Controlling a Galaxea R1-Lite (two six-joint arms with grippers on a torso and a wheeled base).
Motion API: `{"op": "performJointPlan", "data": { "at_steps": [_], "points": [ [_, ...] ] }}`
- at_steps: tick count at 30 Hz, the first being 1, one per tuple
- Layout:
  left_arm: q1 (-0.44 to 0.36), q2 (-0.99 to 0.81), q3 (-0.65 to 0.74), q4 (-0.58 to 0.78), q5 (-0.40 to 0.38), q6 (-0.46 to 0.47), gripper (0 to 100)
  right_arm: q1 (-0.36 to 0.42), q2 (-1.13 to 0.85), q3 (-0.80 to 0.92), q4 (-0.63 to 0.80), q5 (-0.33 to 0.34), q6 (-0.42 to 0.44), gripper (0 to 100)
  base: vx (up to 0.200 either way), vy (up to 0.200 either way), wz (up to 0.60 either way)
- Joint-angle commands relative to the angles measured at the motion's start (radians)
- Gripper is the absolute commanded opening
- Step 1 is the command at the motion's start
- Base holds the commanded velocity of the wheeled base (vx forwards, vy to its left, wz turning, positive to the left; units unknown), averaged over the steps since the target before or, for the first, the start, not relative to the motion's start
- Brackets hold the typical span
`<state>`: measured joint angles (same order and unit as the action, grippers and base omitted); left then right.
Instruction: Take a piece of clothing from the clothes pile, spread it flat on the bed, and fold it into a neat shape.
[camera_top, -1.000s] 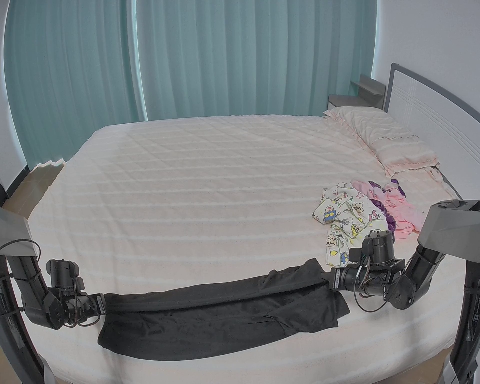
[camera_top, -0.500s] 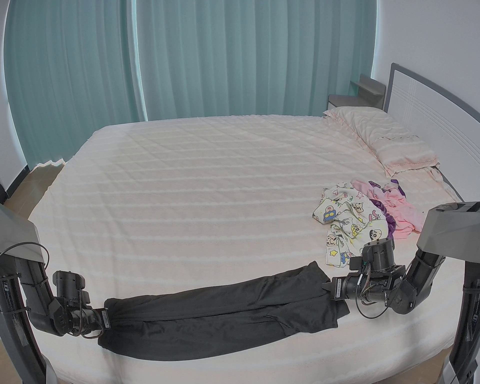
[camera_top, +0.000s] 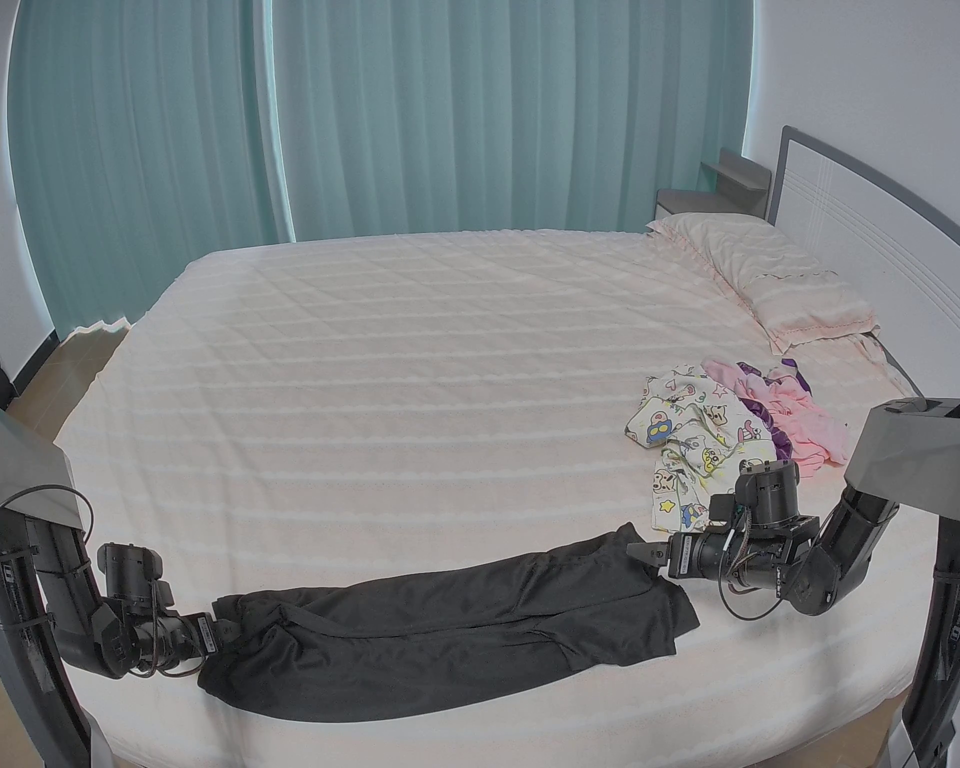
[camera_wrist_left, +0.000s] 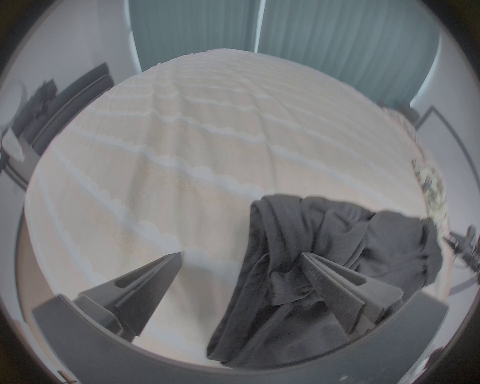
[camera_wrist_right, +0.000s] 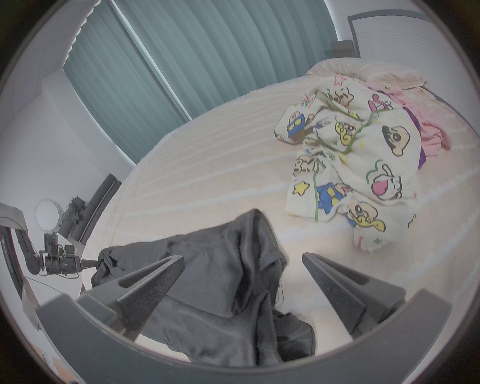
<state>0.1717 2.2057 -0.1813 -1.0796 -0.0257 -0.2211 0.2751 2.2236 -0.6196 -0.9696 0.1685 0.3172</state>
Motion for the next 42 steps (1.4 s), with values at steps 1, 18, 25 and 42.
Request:
{"op": "performJointPlan", "data": {
  "at_steps": [1, 18, 25, 42],
  "points": [
    [0.063, -0.087, 0.016, -0.031, -0.092, -0.103, 100, 0.001, -0.05, -0.034, 0.005, -0.001, 0.036, 100, 0.0, 0.0, 0.0],
    [0.084, -0.104, -0.024, -0.042, -0.319, -0.521, 100, 0.093, 0.093, -0.22, 0.12, -0.004, 0.121, 100, 0.0, 0.0, 0.0],
    [0.051, -0.08, -0.015, -0.045, -0.322, -0.535, 100, 0.102, 0.13, -0.278, 0.161, -0.007, 0.103, 100, 0.0, 0.0, 0.0],
    [0.052, -0.075, -0.015, -0.045, -0.321, -0.534, 100, 0.087, 0.145, -0.295, 0.152, -0.04, 0.075, 0, 0.0, 0.0, 0.0]
  ]
}}
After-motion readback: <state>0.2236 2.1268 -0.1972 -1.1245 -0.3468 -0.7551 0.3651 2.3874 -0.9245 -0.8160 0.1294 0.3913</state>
